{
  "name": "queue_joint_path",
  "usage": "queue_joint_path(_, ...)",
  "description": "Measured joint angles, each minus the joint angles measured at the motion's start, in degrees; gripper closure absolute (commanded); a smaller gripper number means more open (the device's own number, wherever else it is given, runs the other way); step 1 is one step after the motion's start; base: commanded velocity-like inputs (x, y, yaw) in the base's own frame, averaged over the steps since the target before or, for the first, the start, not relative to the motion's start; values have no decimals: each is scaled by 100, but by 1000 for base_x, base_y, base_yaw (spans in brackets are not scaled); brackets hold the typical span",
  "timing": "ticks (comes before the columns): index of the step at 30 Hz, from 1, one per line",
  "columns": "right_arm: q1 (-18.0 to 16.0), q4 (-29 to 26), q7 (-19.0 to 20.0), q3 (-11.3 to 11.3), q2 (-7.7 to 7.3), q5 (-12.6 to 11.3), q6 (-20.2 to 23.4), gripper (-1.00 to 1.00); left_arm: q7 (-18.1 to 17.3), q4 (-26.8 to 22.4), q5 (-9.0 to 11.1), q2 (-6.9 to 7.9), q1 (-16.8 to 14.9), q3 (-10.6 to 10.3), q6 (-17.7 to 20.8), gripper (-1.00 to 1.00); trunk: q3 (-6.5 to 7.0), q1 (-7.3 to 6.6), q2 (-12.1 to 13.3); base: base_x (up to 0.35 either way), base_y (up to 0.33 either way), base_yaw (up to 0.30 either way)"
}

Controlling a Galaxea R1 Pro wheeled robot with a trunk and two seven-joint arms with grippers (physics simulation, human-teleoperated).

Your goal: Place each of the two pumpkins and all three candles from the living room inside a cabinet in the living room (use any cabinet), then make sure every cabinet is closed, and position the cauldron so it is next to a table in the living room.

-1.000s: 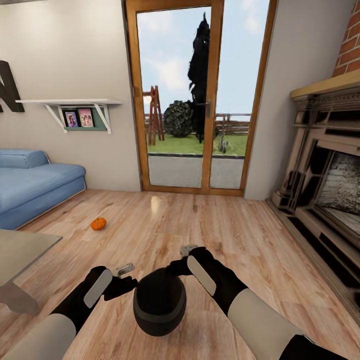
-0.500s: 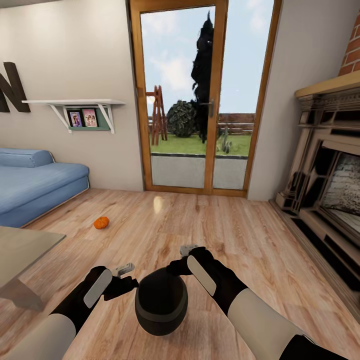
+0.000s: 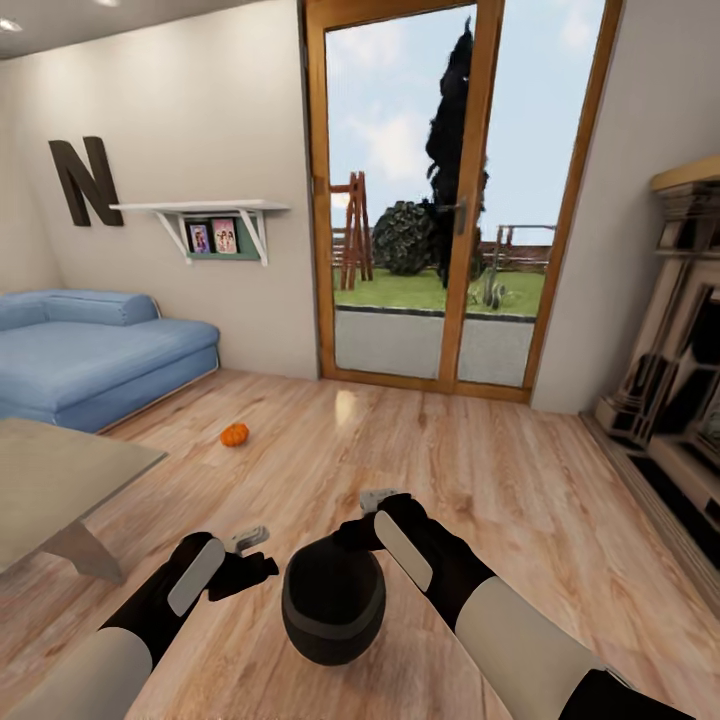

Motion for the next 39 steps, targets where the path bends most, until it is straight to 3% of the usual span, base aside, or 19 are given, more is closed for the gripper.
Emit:
queue_joint_path(8, 0, 0, 0, 1, 0, 0, 0, -100, 1, 0, 0, -1, 0, 0, -3, -100, 0, 0, 0, 0, -255, 291)
queue_joint_path(25, 0, 0, 1, 7, 0, 1, 0, -100, -3, 0, 0, -1, 0, 0, -8, -100, 0, 0, 0, 0, -45, 287)
queue_joint_path(39, 1, -197, 12, 6, 0, 4, 1, -100, -6, 0, -1, 2, -1, 0, -7, -100, 23, 0, 0, 0, -174, -6)
